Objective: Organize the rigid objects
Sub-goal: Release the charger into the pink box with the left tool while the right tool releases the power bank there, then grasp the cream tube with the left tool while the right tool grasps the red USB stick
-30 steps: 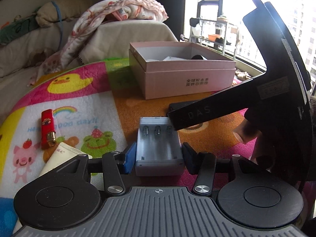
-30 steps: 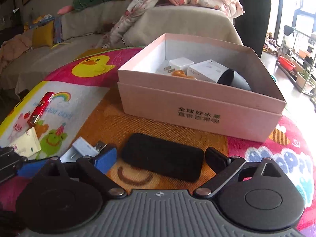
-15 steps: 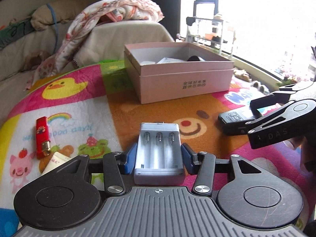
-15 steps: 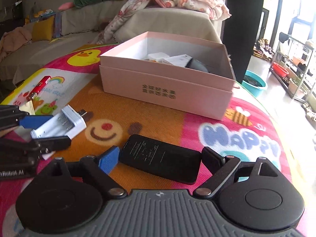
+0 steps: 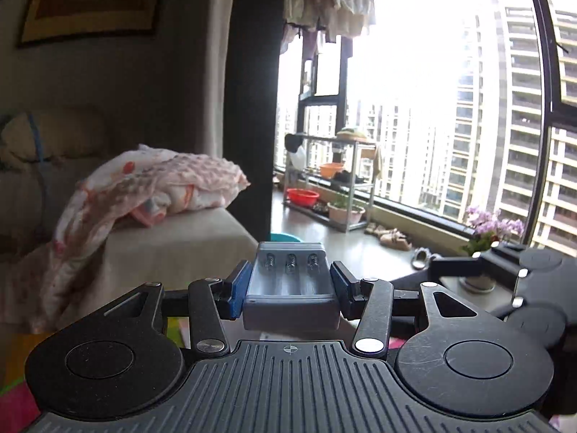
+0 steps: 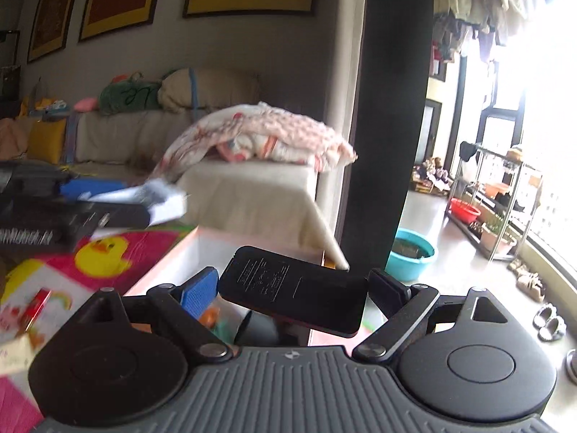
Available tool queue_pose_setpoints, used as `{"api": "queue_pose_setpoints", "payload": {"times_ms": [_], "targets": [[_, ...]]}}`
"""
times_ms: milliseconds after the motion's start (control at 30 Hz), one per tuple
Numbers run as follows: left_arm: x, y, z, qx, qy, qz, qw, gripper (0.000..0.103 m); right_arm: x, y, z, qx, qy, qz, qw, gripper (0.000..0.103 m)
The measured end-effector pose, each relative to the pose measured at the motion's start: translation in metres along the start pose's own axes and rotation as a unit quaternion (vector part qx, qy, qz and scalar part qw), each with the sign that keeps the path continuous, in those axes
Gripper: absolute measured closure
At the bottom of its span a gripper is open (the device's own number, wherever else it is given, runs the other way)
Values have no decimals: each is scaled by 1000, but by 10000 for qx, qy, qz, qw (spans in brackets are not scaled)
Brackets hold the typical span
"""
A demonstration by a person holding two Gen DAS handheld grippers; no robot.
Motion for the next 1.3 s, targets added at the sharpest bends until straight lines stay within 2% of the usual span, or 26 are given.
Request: {"api": "queue_pose_setpoints", "payload": {"times_ms": [67, 100, 167, 233, 367, 467, 533, 633, 667, 733, 800, 867, 1000, 1100, 1233, 1300], "targets": [[14, 32, 8, -245, -290, 357, 9986, 50, 11, 18, 6, 110, -116, -178, 9997, 13], [14, 49, 15, -344, -550, 620, 9960, 50, 15, 30, 10, 164, -226, -134, 9995, 12], [5, 66, 25, -382, -830, 882, 9919, 50, 14, 50, 17, 93, -323, 190, 9993, 12], [-12, 64, 34, -230, -770, 895, 9927, 50, 6, 57, 17, 144, -259, 427, 9986, 12], [-61, 33, 50, 99, -635, 888, 9940, 50, -35, 38, 16, 337, -190, 503, 9980, 12], [-105, -7, 66, 353, -681, 1035, 9917, 50, -67, 20, 21, 408, -278, 610, 9969, 12], [-133, -35, 80, 692, -864, 1092, 9878, 50, -88, 12, 26, 422, -298, 793, 9955, 12], [-172, -79, 100, 1146, -1250, 1169, 9786, 51, -114, 13, 39, 163, -317, 1175, 9924, 12], [-184, -94, 105, 1239, -1385, 1192, 9753, 52, -121, 14, 45, 238, -330, 1272, 9910, 12], [-211, -123, 110, 1281, -1714, 1306, 9681, 52, -129, 17, 60, 652, -360, 1483, 9861, 12], [-234, -144, 109, 1163, -1993, 1477, 9617, 52, -131, 21, 80, 1092, -395, 1704, 9785, 12], [-248, -157, 101, 1059, -2075, 1638, 9586, 52, -130, 21, 100, 1294, -466, 1722, 9754, 12], [-265, -170, 77, 1056, -1812, 1896, 9592, 52, -126, 18, 130, 1533, -498, 1724, 9718, 12], [-268, -165, 69, 873, -1739, 1954, 9612, 52, -114, 16, 152, 1794, -598, 1713, 9669, 12], [-265, -154, 58, 630, -1644, 1917, 9655, 52, -85, 27, 190, 2080, -791, 1747, 9591, 12], [-268, -149, 53, 691, -1519, 2008, 9653, 51, -67, 38, 212, 2360, -705, 1857, 9512, 12]]}}
Point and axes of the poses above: each gripper's, at about its wrist camera, not at the fingertips, and y roughly the way its jaws point, z to its left, x to its top, the point moved 5 cm from there along y, roughly the way its jaws point, and after that the axes turned 13 degrees about z, right-handed, at the moved point
